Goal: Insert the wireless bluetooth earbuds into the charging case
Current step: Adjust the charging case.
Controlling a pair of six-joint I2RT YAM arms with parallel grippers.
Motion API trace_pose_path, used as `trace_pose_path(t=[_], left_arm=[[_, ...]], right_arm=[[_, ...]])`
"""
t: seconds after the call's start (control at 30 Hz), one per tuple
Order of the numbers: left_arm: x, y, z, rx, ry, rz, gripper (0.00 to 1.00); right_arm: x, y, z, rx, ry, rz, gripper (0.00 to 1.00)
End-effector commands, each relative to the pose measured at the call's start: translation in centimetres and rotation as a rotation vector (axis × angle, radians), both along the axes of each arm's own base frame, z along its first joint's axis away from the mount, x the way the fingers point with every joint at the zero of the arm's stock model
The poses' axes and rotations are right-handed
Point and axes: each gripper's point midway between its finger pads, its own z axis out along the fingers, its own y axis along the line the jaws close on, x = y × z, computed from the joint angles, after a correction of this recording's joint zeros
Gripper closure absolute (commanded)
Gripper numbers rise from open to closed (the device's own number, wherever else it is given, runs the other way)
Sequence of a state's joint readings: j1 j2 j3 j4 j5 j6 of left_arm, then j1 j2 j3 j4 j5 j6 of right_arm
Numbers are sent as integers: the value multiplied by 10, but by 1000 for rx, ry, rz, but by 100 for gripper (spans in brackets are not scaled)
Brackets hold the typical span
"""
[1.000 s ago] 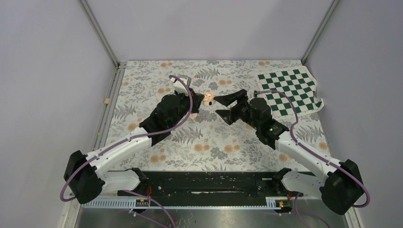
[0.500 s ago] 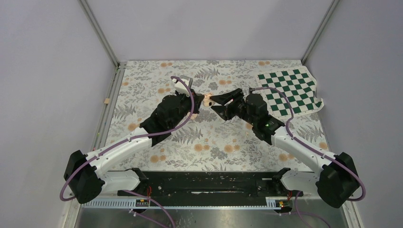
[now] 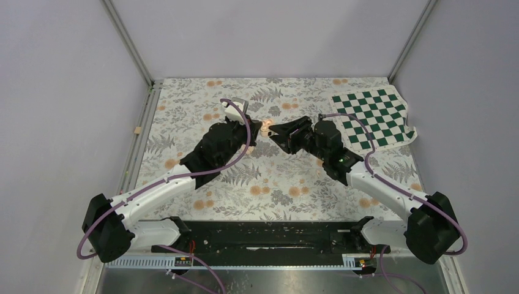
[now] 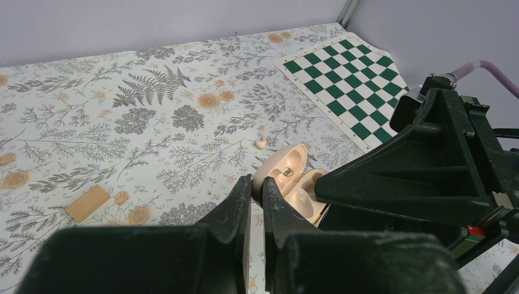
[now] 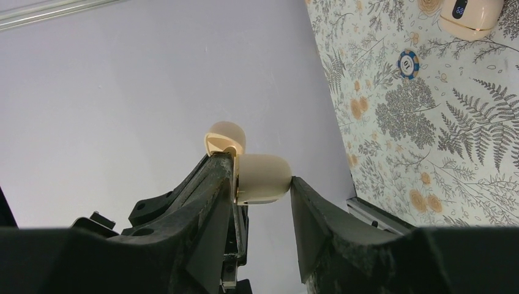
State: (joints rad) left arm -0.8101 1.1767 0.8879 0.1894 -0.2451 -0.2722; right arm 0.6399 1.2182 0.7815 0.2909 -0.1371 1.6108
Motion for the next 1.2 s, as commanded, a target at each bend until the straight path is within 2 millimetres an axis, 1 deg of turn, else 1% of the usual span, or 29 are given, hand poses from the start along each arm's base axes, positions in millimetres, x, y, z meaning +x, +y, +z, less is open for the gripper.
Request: trace_pose_path(t=[0.0, 0.27, 0.37, 0.4, 0.43, 0.5, 0.53, 0.57, 0.6, 0.67, 0.73, 0.77, 0.83, 0.93, 1.0, 1.03, 1.1, 1.17], left_arm=[[-4, -3, 30, -50, -69, -10, 100], [-6, -1, 32, -46, -76, -2, 100], [-4, 0, 30, -47, -52, 13, 100], [-4, 0, 29, -41, -38, 18, 97], [-3, 0, 28, -35, -25, 21, 89], [-4, -1, 26, -16, 0, 18, 66], [-4, -1, 26, -13, 9, 21, 58], [-4, 0, 27, -14, 14, 23, 51], [-5, 1, 28, -14, 19, 24, 43], [-9, 3, 30, -15, 23, 17, 34], [-12, 5, 34, -14, 29, 14, 22], [-14, 7, 32, 2, 46, 15, 16], [-18, 13, 34, 16, 66, 21, 3], [-25, 22, 43, 36, 88, 25, 1], [-32, 29, 54, 37, 114, 20, 1], [-38, 32, 52, 48, 158, -4, 1], [-48, 38, 57, 17, 235, -50, 1], [-61, 39, 62, -22, 287, -116, 1]], right_arm=[[-3, 10, 26, 87, -55, 37, 52], [-2, 11, 23, 86, -52, 37, 67], [-2, 12, 22, 85, -59, 43, 77], [-2, 13, 22, 87, -63, 47, 79], [-1, 14, 22, 90, -65, 49, 82], [-1, 15, 22, 89, -71, 55, 84], [-1, 15, 21, 84, -72, 58, 87], [-1, 15, 22, 82, -78, 59, 92], [-1, 15, 20, 76, -80, 56, 94], [0, 14, 20, 61, -99, 53, 97], [1, 12, 18, 36, -110, 51, 98], [0, 12, 16, 25, -113, 56, 99], [0, 12, 14, 4, -131, 74, 100], [-1, 11, 16, -35, -182, 126, 100], [-1, 3, 16, -88, -246, 135, 100], [-2, 0, 13, -131, -270, 157, 100], [-6, -9, 6, -190, -314, 226, 100], [-11, -16, -1, -208, -360, 304, 100]])
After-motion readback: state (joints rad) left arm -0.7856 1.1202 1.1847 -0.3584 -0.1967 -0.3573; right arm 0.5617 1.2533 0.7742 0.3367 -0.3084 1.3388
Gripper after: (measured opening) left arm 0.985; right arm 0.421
